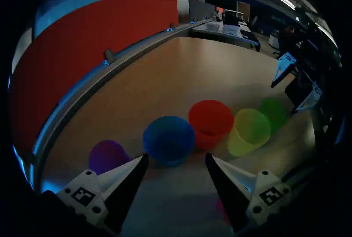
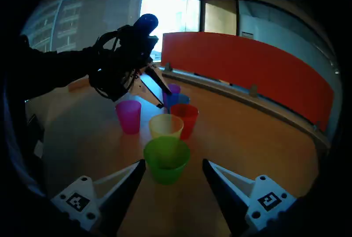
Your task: Pour water
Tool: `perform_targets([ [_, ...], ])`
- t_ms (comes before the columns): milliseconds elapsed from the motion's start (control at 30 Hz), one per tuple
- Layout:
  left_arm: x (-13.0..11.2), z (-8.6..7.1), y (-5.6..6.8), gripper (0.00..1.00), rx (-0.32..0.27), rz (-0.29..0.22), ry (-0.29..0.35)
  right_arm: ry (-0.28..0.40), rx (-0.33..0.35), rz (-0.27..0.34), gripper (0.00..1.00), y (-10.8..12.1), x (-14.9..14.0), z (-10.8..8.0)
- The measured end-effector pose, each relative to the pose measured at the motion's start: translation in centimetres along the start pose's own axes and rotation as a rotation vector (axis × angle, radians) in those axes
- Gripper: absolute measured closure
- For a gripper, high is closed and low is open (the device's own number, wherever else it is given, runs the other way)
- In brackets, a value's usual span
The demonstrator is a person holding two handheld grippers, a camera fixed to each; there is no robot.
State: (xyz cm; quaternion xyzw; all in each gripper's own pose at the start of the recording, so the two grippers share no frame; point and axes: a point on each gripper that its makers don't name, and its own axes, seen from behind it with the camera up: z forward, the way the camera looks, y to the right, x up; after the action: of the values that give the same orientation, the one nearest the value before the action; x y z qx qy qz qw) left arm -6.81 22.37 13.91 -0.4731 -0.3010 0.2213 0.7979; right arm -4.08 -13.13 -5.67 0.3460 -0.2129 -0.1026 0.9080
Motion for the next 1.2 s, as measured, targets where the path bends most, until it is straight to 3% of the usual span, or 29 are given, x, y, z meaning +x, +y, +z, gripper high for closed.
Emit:
perform_targets([
  [1200,0.9,3.3,-1.3,0.04,0.003,-0.011,0.004,-0.006,0.001,0.008,0.00,0.3,-0.7,0.3],
])
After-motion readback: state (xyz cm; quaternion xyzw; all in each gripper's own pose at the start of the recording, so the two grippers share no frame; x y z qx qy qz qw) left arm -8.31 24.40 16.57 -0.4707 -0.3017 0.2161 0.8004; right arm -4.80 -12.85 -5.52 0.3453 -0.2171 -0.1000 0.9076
